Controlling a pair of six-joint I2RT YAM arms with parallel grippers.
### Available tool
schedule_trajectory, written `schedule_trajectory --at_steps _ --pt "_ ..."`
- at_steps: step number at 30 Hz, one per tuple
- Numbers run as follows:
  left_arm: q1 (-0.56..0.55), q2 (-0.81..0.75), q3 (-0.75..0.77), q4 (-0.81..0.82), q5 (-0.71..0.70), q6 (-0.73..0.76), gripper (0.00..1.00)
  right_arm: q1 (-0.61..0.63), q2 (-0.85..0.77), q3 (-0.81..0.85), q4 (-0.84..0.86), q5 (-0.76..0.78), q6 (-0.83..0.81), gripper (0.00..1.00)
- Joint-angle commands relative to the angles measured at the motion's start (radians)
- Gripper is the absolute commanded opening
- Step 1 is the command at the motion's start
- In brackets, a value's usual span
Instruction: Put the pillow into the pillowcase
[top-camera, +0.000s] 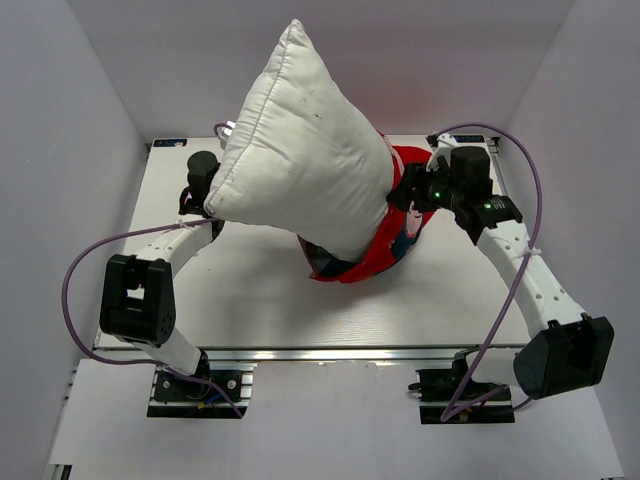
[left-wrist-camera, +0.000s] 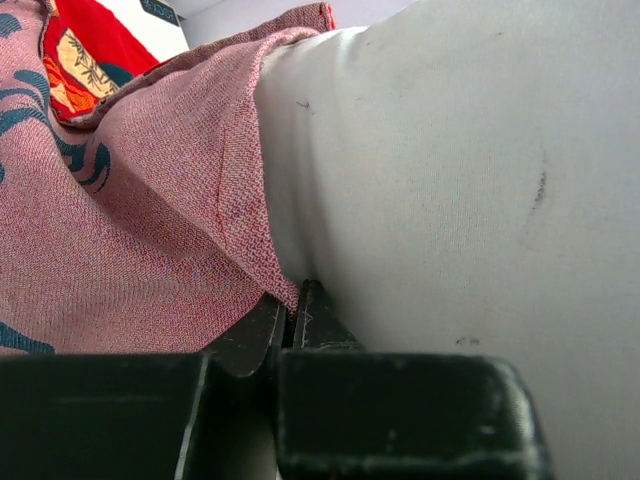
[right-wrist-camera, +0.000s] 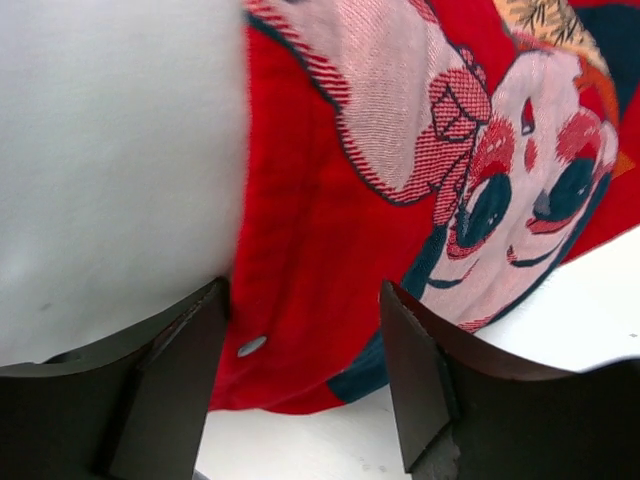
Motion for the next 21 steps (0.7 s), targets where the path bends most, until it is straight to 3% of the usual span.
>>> schedule_trajectory --at_steps 1,7,12,16,17,21 --pt "-0.004 -0.022 0.047 0.076 0.036 -0.001 0.00 0.010 0.042 0.028 0.043 0.039 0.056 0.66" --pt "-0.004 -0.028 0.039 0.089 0.025 -0.008 0.00 0.040 0.071 0.033 0.027 0.137 0.083 0.52" --pt "-0.004 -0.026 0.050 0.089 0.016 -0.008 0.00 0.056 0.027 0.066 0.001 0.137 0.053 0.29" --pt "-0.004 -0.029 0.099 0.083 -0.006 -0.021 0.00 0.056 -0.018 0.138 -0.012 0.054 0.034 0.10" --pt "-0.004 -0.031 0.119 0.061 -0.013 -0.024 0.00 0.056 -0.027 0.154 -0.007 0.033 0.037 0.01" --pt "0.000 -0.031 0.263 -0.052 -0.069 -0.021 0.00 0.058 -0.030 0.250 0.052 -0.133 0.112 0.00"
